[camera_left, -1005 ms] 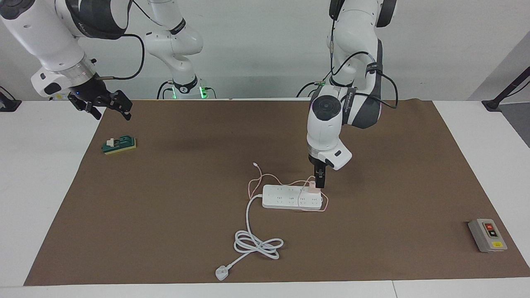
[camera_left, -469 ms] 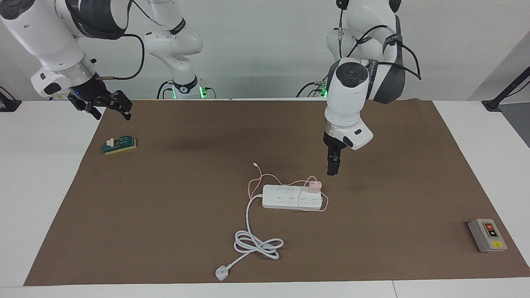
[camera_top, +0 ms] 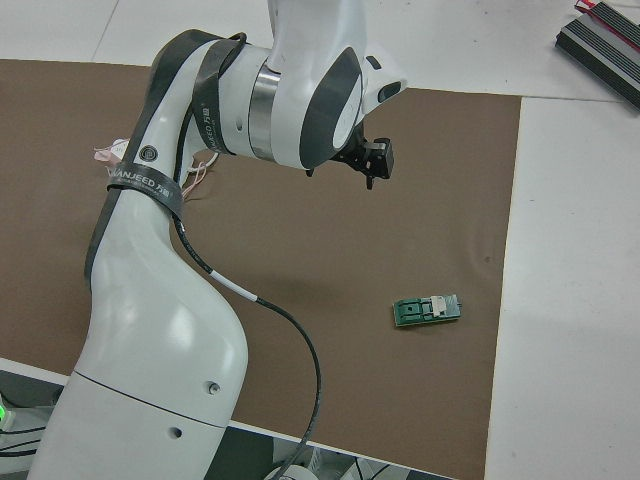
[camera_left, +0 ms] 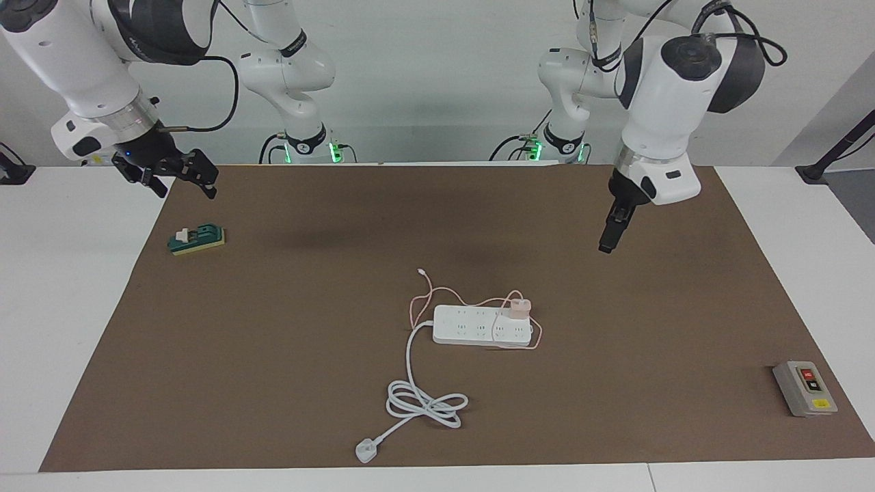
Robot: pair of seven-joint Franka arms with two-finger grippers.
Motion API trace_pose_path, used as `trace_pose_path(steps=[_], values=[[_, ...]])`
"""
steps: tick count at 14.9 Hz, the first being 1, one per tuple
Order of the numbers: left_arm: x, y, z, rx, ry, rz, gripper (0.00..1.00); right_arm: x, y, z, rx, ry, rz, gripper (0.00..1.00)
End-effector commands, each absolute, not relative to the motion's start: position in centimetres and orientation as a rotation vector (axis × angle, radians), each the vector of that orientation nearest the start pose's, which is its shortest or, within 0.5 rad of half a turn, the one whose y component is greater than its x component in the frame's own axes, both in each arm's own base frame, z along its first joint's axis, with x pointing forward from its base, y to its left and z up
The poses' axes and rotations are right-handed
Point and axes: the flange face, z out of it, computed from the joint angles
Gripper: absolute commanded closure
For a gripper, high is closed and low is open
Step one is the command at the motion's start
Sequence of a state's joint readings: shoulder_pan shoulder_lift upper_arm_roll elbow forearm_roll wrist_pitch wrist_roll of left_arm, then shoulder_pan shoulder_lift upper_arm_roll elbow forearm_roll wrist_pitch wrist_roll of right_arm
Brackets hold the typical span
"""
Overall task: Plug charger into power strip
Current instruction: 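Open the left gripper and withdraw it from the plugged charger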
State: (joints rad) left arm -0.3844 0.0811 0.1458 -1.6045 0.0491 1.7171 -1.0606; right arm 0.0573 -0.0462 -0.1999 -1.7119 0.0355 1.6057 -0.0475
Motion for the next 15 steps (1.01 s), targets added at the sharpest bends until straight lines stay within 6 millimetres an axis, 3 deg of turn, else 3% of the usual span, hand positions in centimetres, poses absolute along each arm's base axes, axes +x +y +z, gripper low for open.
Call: trace_pose_path(steps=[1, 6, 11, 15], values=[[56.4, -10.3, 58.5, -2.960, -0.958, -0.037, 0.00, 52.9, -7.9, 59.0, -3.096, 0.129, 0.105, 0.00], [56.3, -4.4, 59.5, -3.056, -0.551, -0.018, 0.00, 52.9, -7.9, 59.0, -3.096, 0.129, 0.102, 0.00], [56.6, 0.1, 59.7, -3.098, -0.067, -0.040, 0.00, 52.9, -7.9, 59.0, -3.096, 0.129, 0.105, 0.00], [57.5, 0.2, 59.8, -3.096, 0.021, -0.152, 0.00, 52.9, -7.9, 59.0, -3.098, 0.129, 0.103, 0.00]])
